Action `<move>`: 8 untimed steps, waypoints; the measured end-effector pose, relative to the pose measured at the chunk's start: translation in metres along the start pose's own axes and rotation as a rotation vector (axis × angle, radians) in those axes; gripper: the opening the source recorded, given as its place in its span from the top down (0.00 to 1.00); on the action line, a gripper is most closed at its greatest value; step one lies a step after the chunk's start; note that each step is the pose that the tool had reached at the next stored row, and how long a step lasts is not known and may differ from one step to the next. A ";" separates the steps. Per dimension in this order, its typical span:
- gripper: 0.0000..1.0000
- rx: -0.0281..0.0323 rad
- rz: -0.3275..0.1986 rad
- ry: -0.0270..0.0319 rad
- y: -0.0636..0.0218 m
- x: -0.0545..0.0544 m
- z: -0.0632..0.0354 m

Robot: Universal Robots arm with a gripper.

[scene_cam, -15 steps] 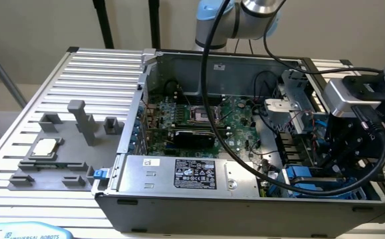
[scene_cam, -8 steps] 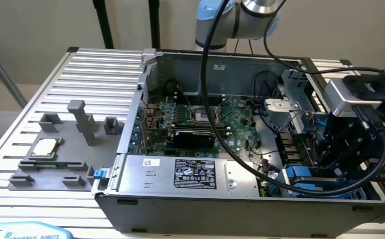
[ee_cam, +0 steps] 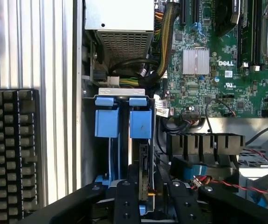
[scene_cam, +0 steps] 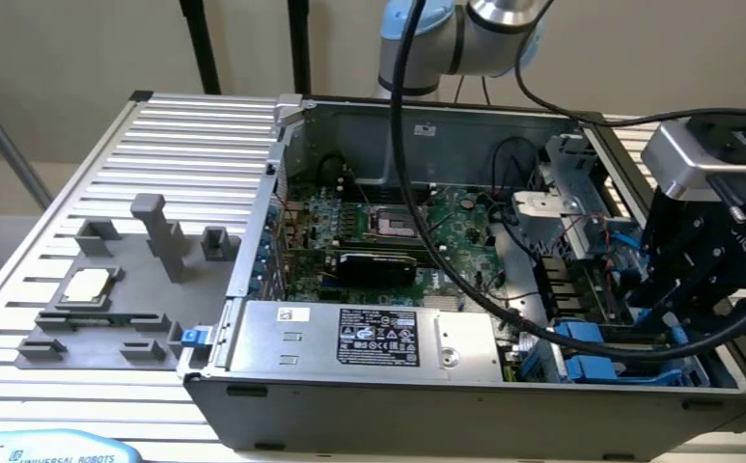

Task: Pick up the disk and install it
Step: 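Insert the first disk wire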

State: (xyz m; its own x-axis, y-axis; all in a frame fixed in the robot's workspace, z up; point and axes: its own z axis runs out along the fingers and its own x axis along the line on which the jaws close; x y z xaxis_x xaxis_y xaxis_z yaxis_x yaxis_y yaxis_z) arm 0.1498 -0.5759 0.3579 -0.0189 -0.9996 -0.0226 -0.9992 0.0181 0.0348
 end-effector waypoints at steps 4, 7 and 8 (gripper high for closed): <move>0.69 0.0000 0.000 0.0000 0.0006 0.000 -0.0184; 0.69 0.0000 0.000 -0.0001 0.0011 -0.001 -0.0316; 0.69 0.0000 0.000 -0.0001 0.0012 -0.001 -0.0340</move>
State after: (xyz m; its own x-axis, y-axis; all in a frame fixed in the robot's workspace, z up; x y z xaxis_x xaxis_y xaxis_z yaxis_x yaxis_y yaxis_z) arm 0.1499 -0.5757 0.3920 -0.0188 -0.9996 -0.0227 -0.9992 0.0180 0.0348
